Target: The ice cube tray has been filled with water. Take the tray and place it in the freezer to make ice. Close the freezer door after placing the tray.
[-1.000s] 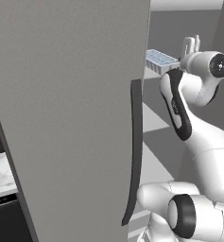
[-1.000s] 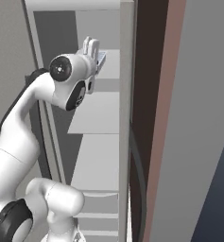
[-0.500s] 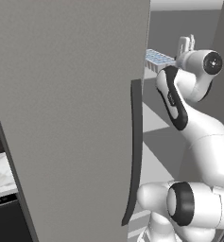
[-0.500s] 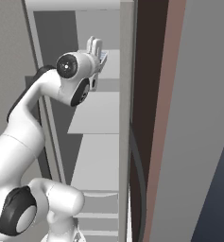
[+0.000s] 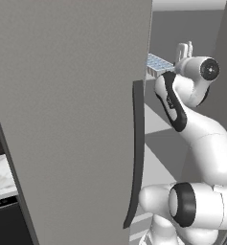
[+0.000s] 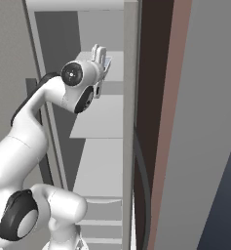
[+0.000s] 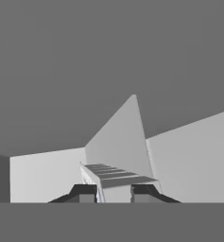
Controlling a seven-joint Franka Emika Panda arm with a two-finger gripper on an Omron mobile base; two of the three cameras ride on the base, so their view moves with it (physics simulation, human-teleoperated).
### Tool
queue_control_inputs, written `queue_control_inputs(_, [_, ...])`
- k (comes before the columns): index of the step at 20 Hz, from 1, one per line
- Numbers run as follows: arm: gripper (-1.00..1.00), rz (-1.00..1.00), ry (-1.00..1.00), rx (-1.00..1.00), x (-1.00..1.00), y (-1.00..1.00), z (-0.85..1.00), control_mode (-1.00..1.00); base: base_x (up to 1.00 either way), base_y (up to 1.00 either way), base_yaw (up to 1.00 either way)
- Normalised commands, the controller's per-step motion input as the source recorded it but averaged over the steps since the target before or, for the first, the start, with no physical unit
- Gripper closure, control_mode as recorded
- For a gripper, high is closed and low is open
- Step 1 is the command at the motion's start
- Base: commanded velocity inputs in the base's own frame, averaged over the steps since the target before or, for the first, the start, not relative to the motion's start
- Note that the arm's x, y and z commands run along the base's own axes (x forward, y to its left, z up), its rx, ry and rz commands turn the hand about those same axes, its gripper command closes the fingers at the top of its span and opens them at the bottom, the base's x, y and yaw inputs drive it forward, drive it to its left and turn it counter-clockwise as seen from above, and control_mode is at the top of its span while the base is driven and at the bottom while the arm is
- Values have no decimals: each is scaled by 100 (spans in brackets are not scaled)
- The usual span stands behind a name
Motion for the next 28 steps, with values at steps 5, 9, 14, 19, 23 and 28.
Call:
queue_control_inputs(5, [100,0,0,0,15,0,-4,-100,0,0,0])
queue_control_inputs(9, [100,0,0,0,15,0,0,-100,0,0,0])
queue_control_inputs(14, [100,0,0,0,20,0,0,-100,0,0,0])
queue_control_inputs(19, [100,0,0,0,27,0,0,-100,0,0,0])
queue_control_inputs(23, [100,0,0,0,28,0,0,-100,0,0,0])
queue_control_inputs(28, [100,1,0,0,22,0,0,-100,0,0,0])
